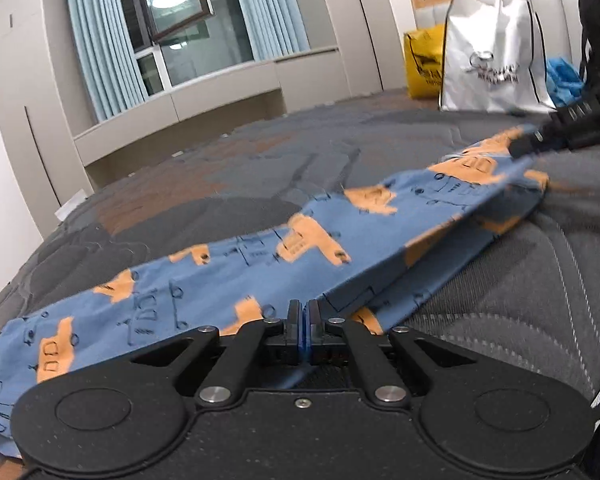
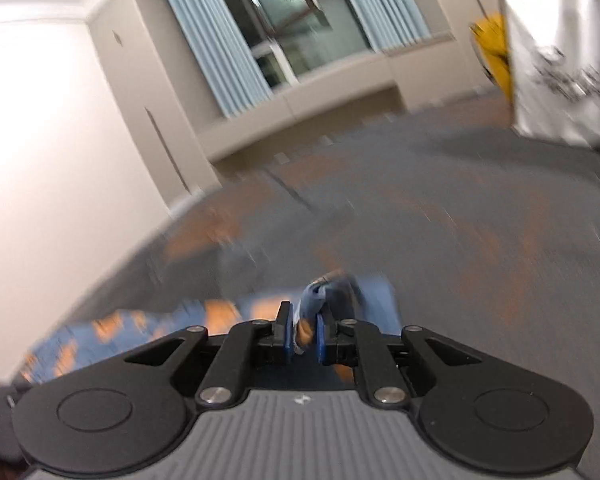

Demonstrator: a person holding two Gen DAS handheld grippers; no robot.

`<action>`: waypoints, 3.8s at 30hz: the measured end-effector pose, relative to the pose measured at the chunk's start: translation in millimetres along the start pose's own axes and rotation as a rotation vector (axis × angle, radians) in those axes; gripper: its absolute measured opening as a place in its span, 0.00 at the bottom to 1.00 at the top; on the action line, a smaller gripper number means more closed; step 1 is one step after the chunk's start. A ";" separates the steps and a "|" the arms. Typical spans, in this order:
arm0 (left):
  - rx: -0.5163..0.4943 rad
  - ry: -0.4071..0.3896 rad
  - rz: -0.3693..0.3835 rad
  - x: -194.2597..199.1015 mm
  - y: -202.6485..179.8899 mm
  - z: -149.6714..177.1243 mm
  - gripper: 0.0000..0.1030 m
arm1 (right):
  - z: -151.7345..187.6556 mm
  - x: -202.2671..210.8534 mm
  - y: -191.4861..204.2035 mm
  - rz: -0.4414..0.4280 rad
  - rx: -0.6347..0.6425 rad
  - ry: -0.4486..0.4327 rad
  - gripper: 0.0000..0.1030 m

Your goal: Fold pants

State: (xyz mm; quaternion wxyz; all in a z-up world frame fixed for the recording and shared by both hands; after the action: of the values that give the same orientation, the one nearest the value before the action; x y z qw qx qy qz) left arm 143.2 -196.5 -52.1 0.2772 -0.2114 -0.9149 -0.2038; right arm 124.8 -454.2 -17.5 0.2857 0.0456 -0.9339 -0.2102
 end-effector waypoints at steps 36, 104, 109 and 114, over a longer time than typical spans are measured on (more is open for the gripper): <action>0.142 -0.029 -0.035 9.4 -5.4 -5.5 0.11 | -51.4 -58.9 13.0 0.166 0.247 0.044 0.06; 0.443 -0.074 -0.300 59.3 121.4 50.3 0.99 | 1.0 -46.2 50.1 0.336 0.416 0.073 1.00; 0.556 -0.071 -0.547 80.7 205.8 83.9 0.99 | 16.8 -61.9 125.7 0.020 0.381 0.082 1.00; 0.646 -0.039 -0.595 81.1 284.3 110.3 0.99 | 56.7 -97.7 189.1 -0.033 0.549 0.177 1.00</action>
State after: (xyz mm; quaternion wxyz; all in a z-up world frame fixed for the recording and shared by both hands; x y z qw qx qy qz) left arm 177.5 115.0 -15.5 0.2408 0.1552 -0.9577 0.0260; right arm 181.4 -241.8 -31.1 0.3396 0.1544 -0.9264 0.0507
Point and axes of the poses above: each gripper's, at about its wrist camera, not at the fingertips, and x roughly against the way its jaws point, y to its left, z to its underside, the point moved 5 cm from there along -x, roughly the way its jaws point, and after that the axes turned 7 degrees about y, right-handed, at the moved point
